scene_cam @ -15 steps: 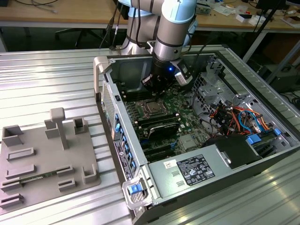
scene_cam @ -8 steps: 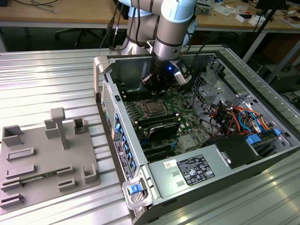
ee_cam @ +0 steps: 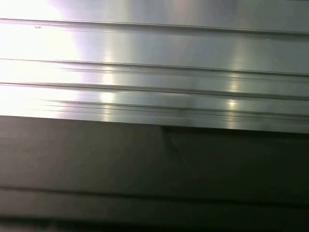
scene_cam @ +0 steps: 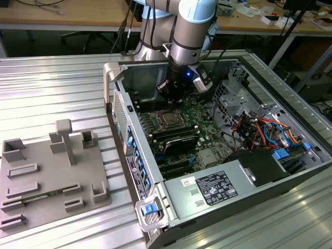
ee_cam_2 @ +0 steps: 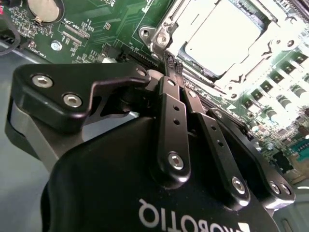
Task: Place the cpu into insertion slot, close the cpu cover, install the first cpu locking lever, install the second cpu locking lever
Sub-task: 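Install the first cpu locking lever, then install the second cpu locking lever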
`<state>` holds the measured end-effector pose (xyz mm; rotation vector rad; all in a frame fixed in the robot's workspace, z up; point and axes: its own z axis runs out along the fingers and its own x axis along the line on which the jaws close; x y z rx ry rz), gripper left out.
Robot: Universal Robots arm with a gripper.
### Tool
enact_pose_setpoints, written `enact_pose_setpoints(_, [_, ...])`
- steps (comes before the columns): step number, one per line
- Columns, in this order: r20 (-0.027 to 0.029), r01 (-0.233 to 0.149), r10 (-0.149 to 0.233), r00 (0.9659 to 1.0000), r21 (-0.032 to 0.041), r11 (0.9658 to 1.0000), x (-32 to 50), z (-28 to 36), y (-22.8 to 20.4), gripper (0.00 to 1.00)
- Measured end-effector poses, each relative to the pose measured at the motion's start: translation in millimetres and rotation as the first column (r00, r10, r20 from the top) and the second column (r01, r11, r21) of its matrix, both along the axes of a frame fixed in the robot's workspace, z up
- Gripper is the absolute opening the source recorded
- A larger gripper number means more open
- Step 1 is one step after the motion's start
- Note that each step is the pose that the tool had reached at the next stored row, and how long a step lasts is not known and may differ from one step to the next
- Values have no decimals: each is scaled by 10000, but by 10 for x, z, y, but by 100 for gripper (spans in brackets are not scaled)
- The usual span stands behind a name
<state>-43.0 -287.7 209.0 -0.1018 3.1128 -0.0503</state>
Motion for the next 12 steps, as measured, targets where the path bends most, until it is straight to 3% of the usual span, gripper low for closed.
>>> enact_pose_setpoints(4, [-1,-1,1,10000,2,10000,0,38,-11,11])
enact_pose_setpoints(7, [-1,0,0,10000,83,10000,0,49,-50,11])
enact_pose_setpoints(12, [-2,0,0,10000,138,9999,0,49,-52,11])
